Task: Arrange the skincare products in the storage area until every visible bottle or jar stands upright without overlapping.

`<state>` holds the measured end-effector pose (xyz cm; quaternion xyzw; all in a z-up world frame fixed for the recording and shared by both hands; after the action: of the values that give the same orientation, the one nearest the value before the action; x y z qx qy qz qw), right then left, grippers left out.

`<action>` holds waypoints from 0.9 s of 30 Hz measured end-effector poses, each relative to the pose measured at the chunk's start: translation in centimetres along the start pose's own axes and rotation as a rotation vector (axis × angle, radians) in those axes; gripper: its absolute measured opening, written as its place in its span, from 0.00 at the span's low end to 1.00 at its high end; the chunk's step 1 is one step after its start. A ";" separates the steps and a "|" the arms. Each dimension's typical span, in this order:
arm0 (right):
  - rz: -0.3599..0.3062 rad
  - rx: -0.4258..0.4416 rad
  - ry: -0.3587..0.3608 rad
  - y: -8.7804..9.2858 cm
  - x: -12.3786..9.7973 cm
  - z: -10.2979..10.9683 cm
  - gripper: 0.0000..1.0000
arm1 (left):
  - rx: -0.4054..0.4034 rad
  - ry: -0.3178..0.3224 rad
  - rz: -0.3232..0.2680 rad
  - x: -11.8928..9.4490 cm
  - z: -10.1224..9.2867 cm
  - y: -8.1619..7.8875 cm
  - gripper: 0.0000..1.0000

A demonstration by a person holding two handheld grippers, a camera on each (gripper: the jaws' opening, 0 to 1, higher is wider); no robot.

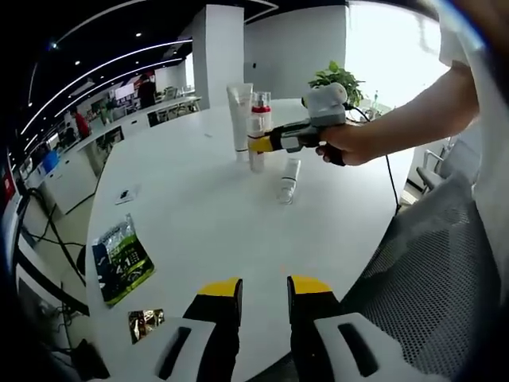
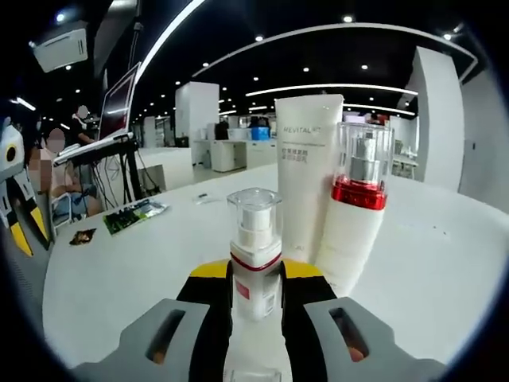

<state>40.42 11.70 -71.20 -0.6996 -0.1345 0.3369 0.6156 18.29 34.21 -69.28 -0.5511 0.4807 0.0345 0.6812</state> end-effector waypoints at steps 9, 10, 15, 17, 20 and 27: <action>0.026 -0.012 0.020 -0.3 0.8 -0.2 0.21 | 0.002 0.000 -0.005 -0.1 0.0 0.0 0.23; 0.028 -0.011 0.029 -0.3 0.8 -0.4 0.21 | 0.000 0.001 -0.006 -0.1 0.0 0.0 0.23; 0.030 -0.006 0.041 -0.3 1.0 -0.6 0.21 | -0.004 -0.005 -0.001 -0.1 0.2 0.0 0.23; 0.050 -0.021 0.037 -0.3 1.2 -0.6 0.21 | -0.003 -0.007 0.002 -0.1 0.2 0.1 0.23; 0.065 -0.023 0.036 -0.3 1.1 -0.6 0.21 | -0.005 -0.005 0.003 -0.1 0.2 0.1 0.23; 0.097 -0.006 0.043 -0.3 0.8 -0.8 0.23 | 0.001 -0.003 0.007 -0.1 0.0 0.1 0.23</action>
<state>41.53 11.64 -71.13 -0.7143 -0.0882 0.3507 0.5992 18.21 34.31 -69.32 -0.5492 0.4814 0.0375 0.6821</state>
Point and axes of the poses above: the point that each gripper's makers call its tool centre point, and the gripper's own axes: x roughly forward along the fingers, z roughly to its left, y roughly out of its underside, the point moved 6 cm from there along -x, roughly backward along the fingers, and after that the axes turned 1 degree about y, right-handed, at the moved point
